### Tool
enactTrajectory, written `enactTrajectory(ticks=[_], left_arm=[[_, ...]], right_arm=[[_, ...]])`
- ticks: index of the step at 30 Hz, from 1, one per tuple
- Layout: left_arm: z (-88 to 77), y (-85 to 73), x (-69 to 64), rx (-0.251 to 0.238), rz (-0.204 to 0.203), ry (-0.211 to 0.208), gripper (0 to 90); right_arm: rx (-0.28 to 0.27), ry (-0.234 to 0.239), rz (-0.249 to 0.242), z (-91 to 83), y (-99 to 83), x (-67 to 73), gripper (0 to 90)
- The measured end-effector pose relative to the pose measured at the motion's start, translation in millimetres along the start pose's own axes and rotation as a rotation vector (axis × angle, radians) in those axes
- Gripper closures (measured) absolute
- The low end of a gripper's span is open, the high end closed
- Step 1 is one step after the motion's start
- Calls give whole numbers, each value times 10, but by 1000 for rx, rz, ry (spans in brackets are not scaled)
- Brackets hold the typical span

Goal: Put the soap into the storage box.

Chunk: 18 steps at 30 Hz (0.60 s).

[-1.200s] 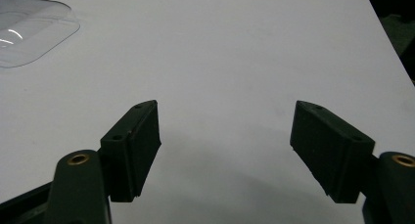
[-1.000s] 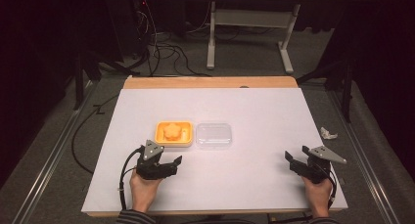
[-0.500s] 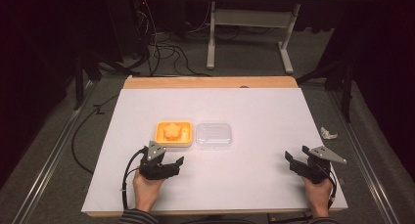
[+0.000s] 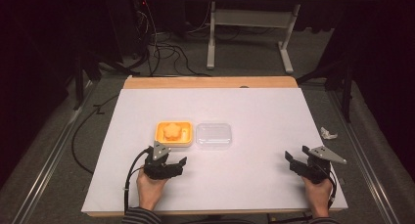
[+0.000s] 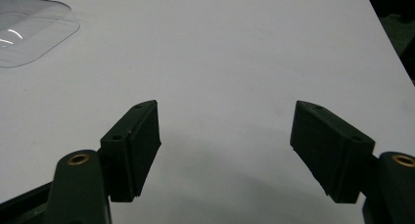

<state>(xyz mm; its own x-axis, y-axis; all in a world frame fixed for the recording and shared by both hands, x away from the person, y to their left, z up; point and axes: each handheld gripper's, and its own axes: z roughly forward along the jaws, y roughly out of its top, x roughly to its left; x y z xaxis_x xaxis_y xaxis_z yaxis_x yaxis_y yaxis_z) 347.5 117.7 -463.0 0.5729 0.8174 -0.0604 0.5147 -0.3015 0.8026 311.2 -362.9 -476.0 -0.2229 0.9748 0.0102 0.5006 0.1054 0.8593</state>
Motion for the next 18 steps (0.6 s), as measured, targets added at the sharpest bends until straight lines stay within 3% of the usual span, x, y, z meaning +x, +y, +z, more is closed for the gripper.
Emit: enactTrajectory(ticks=[18], left_arm=[[165, -21, -44, 12, 27, 4, 248]], right_arm=[[1, 1, -2, 2, 1, -1, 271]])
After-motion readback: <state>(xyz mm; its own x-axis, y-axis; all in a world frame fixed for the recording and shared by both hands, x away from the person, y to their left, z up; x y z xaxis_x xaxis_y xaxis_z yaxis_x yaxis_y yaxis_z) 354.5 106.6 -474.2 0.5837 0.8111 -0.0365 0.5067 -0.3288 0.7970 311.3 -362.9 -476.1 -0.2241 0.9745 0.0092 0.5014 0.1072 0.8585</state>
